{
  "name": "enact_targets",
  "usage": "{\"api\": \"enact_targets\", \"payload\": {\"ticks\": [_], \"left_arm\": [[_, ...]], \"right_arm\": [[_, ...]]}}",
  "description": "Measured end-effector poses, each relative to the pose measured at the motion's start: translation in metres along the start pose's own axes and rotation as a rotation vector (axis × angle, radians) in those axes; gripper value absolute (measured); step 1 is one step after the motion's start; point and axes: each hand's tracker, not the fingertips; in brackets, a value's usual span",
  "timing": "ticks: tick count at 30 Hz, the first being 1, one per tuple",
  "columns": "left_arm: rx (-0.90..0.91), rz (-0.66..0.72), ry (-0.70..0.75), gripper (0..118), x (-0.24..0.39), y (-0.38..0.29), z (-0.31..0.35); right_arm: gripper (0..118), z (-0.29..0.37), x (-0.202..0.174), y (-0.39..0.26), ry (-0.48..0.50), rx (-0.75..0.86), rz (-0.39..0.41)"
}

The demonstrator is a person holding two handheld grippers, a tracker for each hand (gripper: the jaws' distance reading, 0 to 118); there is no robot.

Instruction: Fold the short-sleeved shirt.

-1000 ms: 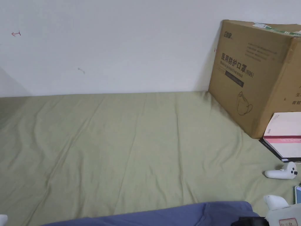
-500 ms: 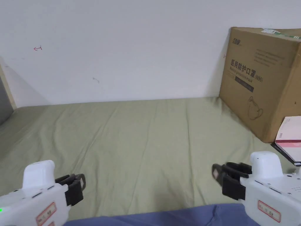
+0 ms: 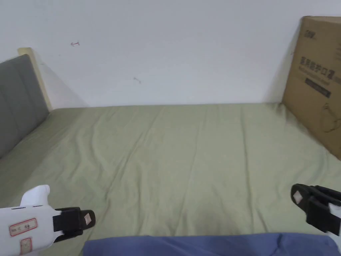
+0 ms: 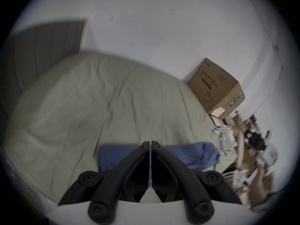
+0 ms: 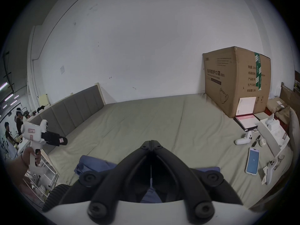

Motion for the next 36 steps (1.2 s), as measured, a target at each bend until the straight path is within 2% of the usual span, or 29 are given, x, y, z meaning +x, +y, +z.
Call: {"api": "enact_targets", "payload": {"ticks": [2,3,4,8,11,13,15,17,18,19,20,21,22,23,24,25,29,30,31,33,36], "left_arm": [[-0.026,0.119,-0.006,94,-0.040,-0.002,-0.005],[-0.025,0.165,-0.014,106,-0.063,-0.004,-0.009],[-0.053,0.206,-0.034,110,-0.083,-0.006,-0.014],[-0.179,0.416,-0.226,110,-0.131,-0.027,-0.048],[-0.229,0.524,-0.336,110,-0.163,-0.043,-0.089],[-0.215,0.550,-0.405,110,-0.173,-0.053,-0.108],[-0.146,0.610,-0.595,110,-0.151,-0.060,-0.112],[-0.213,0.673,-0.669,109,-0.141,-0.068,-0.130],[-0.236,0.647,-0.665,106,-0.134,-0.071,-0.136],[-0.246,0.578,-0.646,94,-0.127,-0.069,-0.138],[-0.247,0.509,-0.570,52,-0.124,-0.069,-0.140],[-0.266,0.461,-0.436,6,-0.122,-0.070,-0.143],[-0.320,0.393,-0.252,6,-0.120,-0.072,-0.149],[-0.316,0.534,-0.408,6,-0.122,-0.078,-0.145],[-0.271,0.491,-0.409,6,-0.116,-0.075,-0.138],[-0.296,0.394,-0.328,6,-0.104,-0.072,-0.134],[-0.217,0.237,-0.187,6,-0.055,-0.064,-0.101],[-0.189,0.192,-0.154,6,-0.106,-0.024,-0.106],[-0.161,0.142,-0.125,6,-0.097,-0.020,-0.092],[-0.122,0.038,0.007,6,-0.079,-0.013,-0.064],[-0.141,-0.283,0.444,6,-0.050,-0.012,-0.044]], "right_arm": [[0,-0.006,-0.004,0.000,0.007,-0.022,0.008],[0,-0.010,-0.009,0.000,0.021,-0.033,0.004],[0,-0.014,-0.011,0.000,0.028,-0.043,-0.003],[0,-0.030,-0.017,-0.001,0.031,-0.079,-0.038],[0,-0.041,-0.016,-0.001,0.024,-0.097,-0.064],[0,-0.046,-0.016,0.000,0.017,-0.111,-0.075],[0,-0.048,-0.016,0.002,0.013,-0.123,-0.084],[0,-0.052,-0.017,0.003,0.006,-0.139,-0.091],[0,-0.054,-0.018,0.003,0.004,-0.145,-0.092],[0,-0.054,-0.018,0.004,0.003,-0.150,-0.092],[0,-0.056,-0.019,0.005,0.002,-0.153,-0.091],[0,-0.057,-0.020,0.005,0.001,-0.155,-0.088],[0,-0.058,-0.022,0.006,0.002,-0.156,-0.084],[0,-0.059,-0.021,0.007,0.004,-0.157,-0.081],[0,-0.060,-0.022,0.007,0.005,-0.159,-0.079],[0,-0.061,-0.024,0.007,0.007,-0.163,-0.076],[0,-0.061,-0.023,0.008,0.031,-0.169,-0.086],[0,-0.061,-0.023,0.009,0.035,-0.169,-0.086],[0,-0.060,-0.021,0.009,0.040,-0.167,-0.086],[0,-0.057,-0.021,0.011,0.048,-0.160,-0.086],[0,-0.050,-0.018,0.010,0.062,-0.150,-0.093]]}}
